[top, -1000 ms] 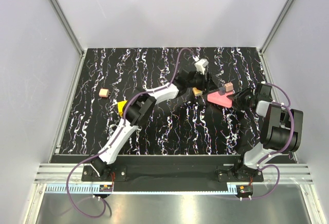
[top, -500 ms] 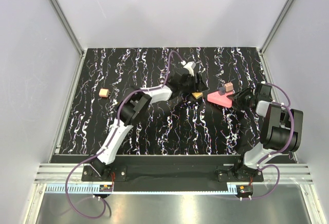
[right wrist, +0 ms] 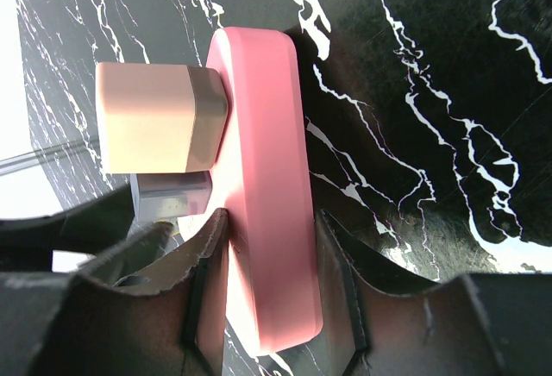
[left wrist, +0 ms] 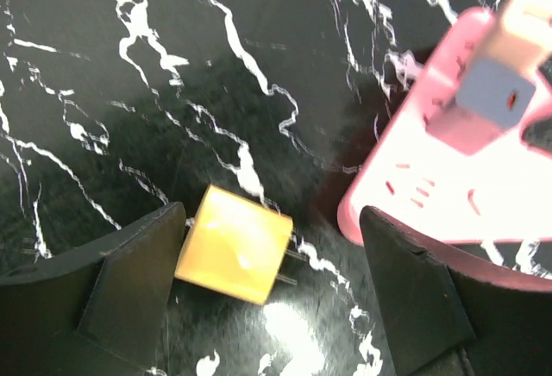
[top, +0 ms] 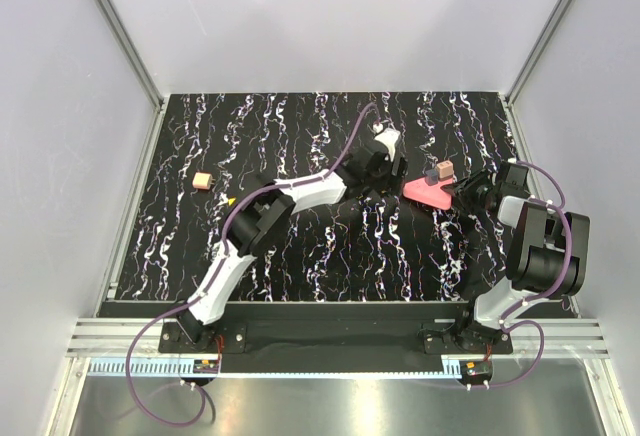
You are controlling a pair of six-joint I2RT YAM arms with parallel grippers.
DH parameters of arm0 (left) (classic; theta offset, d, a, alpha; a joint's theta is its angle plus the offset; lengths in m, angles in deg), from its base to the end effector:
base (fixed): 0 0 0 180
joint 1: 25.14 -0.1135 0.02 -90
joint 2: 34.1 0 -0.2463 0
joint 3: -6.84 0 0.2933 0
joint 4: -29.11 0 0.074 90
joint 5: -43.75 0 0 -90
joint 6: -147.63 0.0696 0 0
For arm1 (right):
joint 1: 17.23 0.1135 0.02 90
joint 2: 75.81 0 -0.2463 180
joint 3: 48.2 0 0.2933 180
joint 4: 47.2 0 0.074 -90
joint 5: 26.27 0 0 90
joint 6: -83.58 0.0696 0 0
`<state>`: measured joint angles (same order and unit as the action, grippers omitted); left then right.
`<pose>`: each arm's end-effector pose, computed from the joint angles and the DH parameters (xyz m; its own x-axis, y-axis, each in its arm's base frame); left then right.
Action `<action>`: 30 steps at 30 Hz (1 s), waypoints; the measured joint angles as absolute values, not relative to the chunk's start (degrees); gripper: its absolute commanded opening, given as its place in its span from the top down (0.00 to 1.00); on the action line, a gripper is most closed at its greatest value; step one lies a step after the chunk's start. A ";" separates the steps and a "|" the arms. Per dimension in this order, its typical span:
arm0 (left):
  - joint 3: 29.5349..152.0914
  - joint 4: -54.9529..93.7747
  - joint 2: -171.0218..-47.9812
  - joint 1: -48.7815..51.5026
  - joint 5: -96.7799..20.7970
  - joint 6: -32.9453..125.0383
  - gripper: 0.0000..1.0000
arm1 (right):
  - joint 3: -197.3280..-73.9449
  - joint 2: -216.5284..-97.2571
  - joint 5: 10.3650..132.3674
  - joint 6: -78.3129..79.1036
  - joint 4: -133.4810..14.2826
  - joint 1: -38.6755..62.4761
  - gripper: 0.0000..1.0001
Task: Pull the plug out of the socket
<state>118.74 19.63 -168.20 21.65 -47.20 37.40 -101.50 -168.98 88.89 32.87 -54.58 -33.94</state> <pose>0.4015 -0.4257 0.1041 -0.5860 0.1189 -0.8015 0.5504 0.7844 -0.2861 0.3454 -0.0728 0.0708 -0.5546 0.7649 -0.3277 0.4329 0.6015 0.6715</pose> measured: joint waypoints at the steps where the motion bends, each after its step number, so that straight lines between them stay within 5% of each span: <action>1: 118.13 19.37 -167.74 21.91 -47.64 38.29 0.15 | -101.50 -168.98 88.89 32.87 -54.56 -33.94 1.00; 10: 116.49 16.44 -166.91 21.56 -50.79 41.79 0.31 | -101.48 -168.98 88.87 32.87 -54.53 -33.94 1.00; 14: 116.49 16.51 -166.78 21.43 -52.16 42.40 0.55 | -101.48 -168.98 88.89 32.87 -54.53 -33.94 1.00; 19: 113.49 16.73 -164.77 21.43 -54.66 42.62 0.63 | -101.43 -168.98 88.89 32.87 -54.49 -33.94 1.00; 21: 111.81 16.99 -163.67 21.43 -56.16 42.16 0.76 | -101.43 -168.98 88.87 32.87 -54.49 -33.94 1.00; 24: 109.06 17.43 -162.03 21.19 -59.25 40.30 0.74 | -101.43 -168.98 88.89 32.87 -54.45 -33.94 1.00; 27: 104.27 17.86 -158.91 20.20 -62.77 37.51 0.95 | -101.41 -168.98 88.89 32.87 -54.40 -33.94 1.00; 30: 99.48 17.82 -155.70 18.41 -66.92 34.23 0.87 | -101.39 -168.98 88.87 32.87 -54.34 -33.94 1.00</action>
<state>99.48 17.82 -155.70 18.41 -66.92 34.23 -101.39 -168.98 88.87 32.87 -54.34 -33.94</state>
